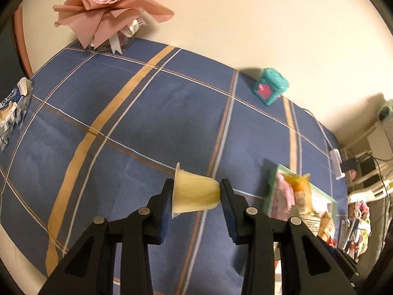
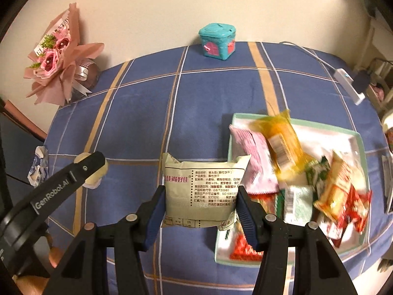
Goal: Organize snacks
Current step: 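Carry the pudding cup and white pack over the white tray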
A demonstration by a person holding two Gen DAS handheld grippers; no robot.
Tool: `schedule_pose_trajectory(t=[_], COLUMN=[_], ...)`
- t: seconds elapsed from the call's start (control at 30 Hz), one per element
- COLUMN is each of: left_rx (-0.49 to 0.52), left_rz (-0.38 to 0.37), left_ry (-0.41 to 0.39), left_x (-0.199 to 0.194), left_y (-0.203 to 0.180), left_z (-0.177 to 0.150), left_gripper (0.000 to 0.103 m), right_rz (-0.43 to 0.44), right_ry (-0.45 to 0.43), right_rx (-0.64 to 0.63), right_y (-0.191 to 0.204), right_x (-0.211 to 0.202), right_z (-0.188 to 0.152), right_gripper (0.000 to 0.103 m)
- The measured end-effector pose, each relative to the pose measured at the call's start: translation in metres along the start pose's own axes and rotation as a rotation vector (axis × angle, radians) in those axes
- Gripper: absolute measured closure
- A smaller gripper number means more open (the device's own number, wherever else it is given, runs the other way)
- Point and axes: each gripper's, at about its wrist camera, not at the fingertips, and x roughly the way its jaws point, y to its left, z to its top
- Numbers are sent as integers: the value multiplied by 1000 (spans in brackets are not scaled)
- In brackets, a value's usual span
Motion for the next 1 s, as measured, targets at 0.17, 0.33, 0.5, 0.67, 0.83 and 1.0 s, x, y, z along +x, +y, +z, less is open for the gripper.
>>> schedule_pose_trajectory(t=[0.17, 0.33, 0.5, 0.67, 0.83, 1.0], left_rx=[61, 97, 136, 191, 265, 328], left_rz=[-28, -34, -41, -79, -106, -121], left_ry=[-14, -4, 6, 48, 98, 157], left_x=[-15, -17, -16, -8, 2, 16], left_y=[-24, -40, -58, -83, -114, -138], left_z=[-22, -39, -49, -63, -80, -96], left_gripper=[64, 64, 64, 64, 64, 64], right_rz=[-3, -12, -7, -54, -89, -98], right_ry=[-22, -20, -23, -16, -17, -3], right_rx=[43, 77, 102, 202, 284, 321], right_y=[-17, -35, -54, -98, -137, -153], right_x=[-11, -13, -16, -18, -22, -22], right_z=[-18, -33, -43, -45, -46, -46], right_gripper=[44, 44, 44, 44, 44, 44])
